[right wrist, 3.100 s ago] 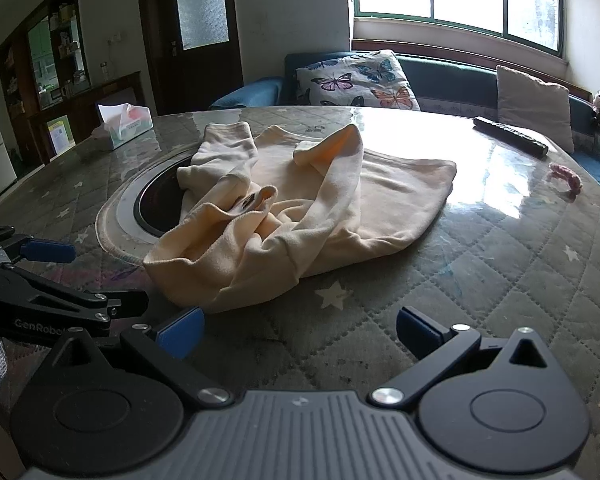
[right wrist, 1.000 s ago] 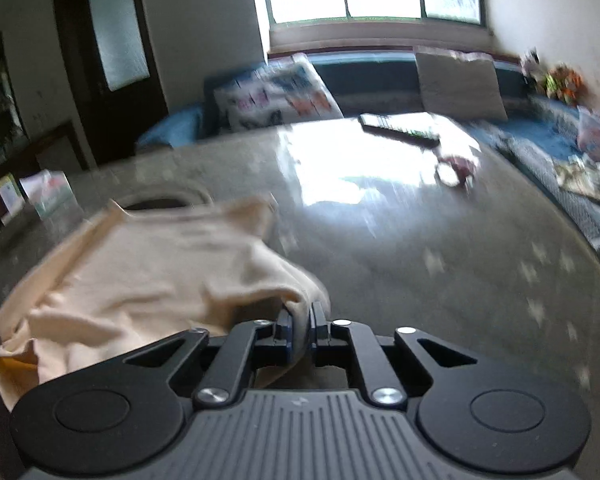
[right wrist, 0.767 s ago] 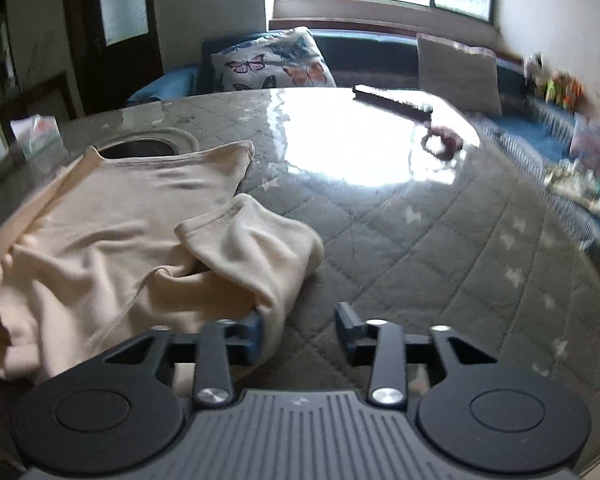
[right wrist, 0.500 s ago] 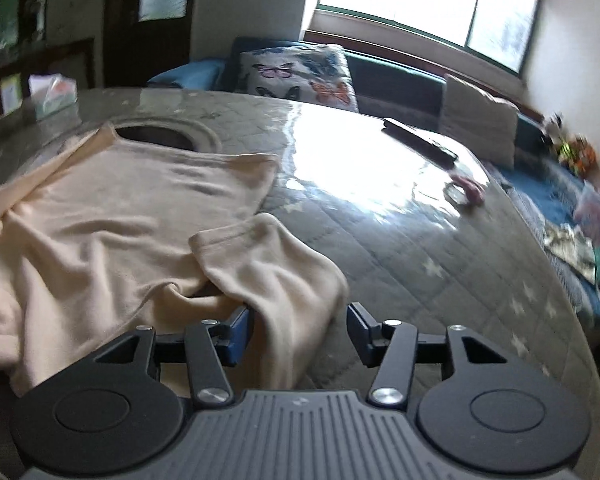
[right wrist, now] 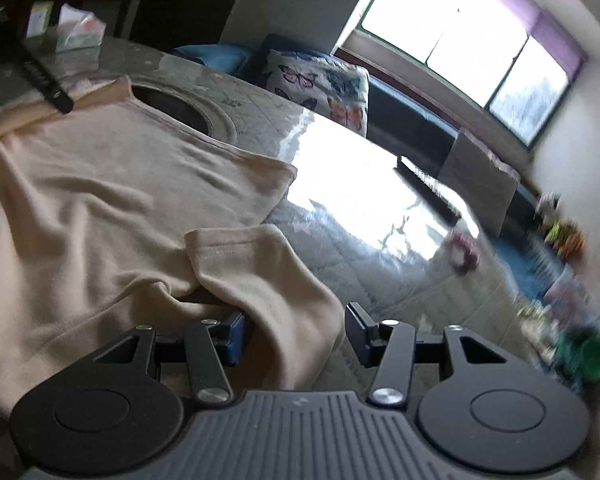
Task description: Fold clothes
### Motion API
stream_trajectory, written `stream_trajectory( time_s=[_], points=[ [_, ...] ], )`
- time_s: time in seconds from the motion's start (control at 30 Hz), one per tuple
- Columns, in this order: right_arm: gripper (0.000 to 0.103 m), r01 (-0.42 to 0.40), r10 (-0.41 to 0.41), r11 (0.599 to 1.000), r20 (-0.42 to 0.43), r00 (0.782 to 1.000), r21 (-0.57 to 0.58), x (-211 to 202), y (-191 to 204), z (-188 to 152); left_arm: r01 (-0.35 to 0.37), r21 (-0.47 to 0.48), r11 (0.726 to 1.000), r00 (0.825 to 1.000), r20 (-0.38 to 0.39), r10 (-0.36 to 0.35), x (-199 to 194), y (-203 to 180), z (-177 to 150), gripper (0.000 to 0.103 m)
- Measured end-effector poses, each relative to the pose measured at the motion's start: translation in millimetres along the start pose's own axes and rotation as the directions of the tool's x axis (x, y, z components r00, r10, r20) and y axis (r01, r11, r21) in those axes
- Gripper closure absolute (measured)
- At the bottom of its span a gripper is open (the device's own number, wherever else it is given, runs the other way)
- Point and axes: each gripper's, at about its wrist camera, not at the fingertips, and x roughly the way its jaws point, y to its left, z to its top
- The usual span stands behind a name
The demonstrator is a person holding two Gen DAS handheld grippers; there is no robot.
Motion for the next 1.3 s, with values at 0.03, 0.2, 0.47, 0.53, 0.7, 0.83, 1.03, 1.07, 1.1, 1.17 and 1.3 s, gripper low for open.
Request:
stream_trajectory(
  time_s=[0.03, 0.2, 0.47, 0.53, 0.7, 0.83, 1.03, 1.07, 1.1, 1.17, 1.3],
  points=[
    [0.054, 0.006, -0.006, 1.000, 0.012, 1.000, -0.027, -1.5, 3.7, 0.4, 0.005, -0.011, 1.000, 1.000, 0.006, -0.005, -1.9, 4.0, -1.7, 0.092],
    [0.084, -0.016, 0.019, 0.998, 0.042, 0.999, -0.061, -3.0, 12.1, 4.0, -0.011, -0.076, 0.997, 0.998, 0.056, 0.015, -25.4, 33.4, -11.9, 0.099],
    [0.098, -0.004, -0.013, 0.968, 0.067, 0.998, 0.249, -14.1, -41.5, -0.5, -0.094, -0.279, 0.956, 0.988, 0.094, 0.124, -84.6, 111.7, -59.8, 0.100],
    [0.098, 0.024, -0.048, 0.939, 0.061, 0.997, 0.344, -17.6, -60.6, -8.0, -0.117, -0.319, 0.940, 0.985, 0.080, 0.150, -96.4, 127.0, -78.8, 0.100],
    [0.089, 0.090, -0.079, 0.848, -0.043, 0.996, 0.522, -13.7, -94.8, -44.7, -0.176, -0.366, 0.914, 0.982, -0.003, 0.188, -107.7, 149.3, -123.6, 0.099],
    [0.084, 0.105, -0.066, 0.821, -0.090, 0.994, 0.561, -12.6, -101.2, -65.7, -0.229, -0.390, 0.892, 0.972, -0.041, 0.232, -114.3, 160.2, -139.5, 0.098],
    [0.069, 0.103, -0.072, 0.836, -0.078, 0.994, 0.539, -18.6, -102.2, -62.5, -0.209, -0.377, 0.903, 0.973, 0.016, 0.232, -130.0, 157.9, -128.8, 0.097],
    [0.069, 0.090, -0.063, 0.844, -0.069, 0.996, 0.528, -18.0, -100.2, -57.7, -0.189, -0.364, 0.912, 0.976, 0.029, 0.214, -129.7, 153.1, -124.4, 0.097],
    [0.069, 0.073, -0.048, 0.853, -0.061, 0.997, 0.517, -17.2, -97.8, -53.1, -0.164, -0.350, 0.922, 0.981, 0.041, 0.191, -128.2, 147.2, -119.1, 0.096],
    [0.069, 0.028, -0.006, 0.863, -0.045, 0.999, 0.504, -13.5, -93.2, -44.4, -0.115, -0.324, 0.939, 0.988, 0.061, 0.143, -123.9, 134.7, -108.1, 0.096],
    [0.069, -0.092, 0.113, 0.868, -0.015, 0.993, 0.488, 0.2, -81.8, -23.9, -0.043, -0.266, 0.963, 0.995, 0.071, 0.064, -104.5, 104.2, -82.1, 0.082]
  ],
)
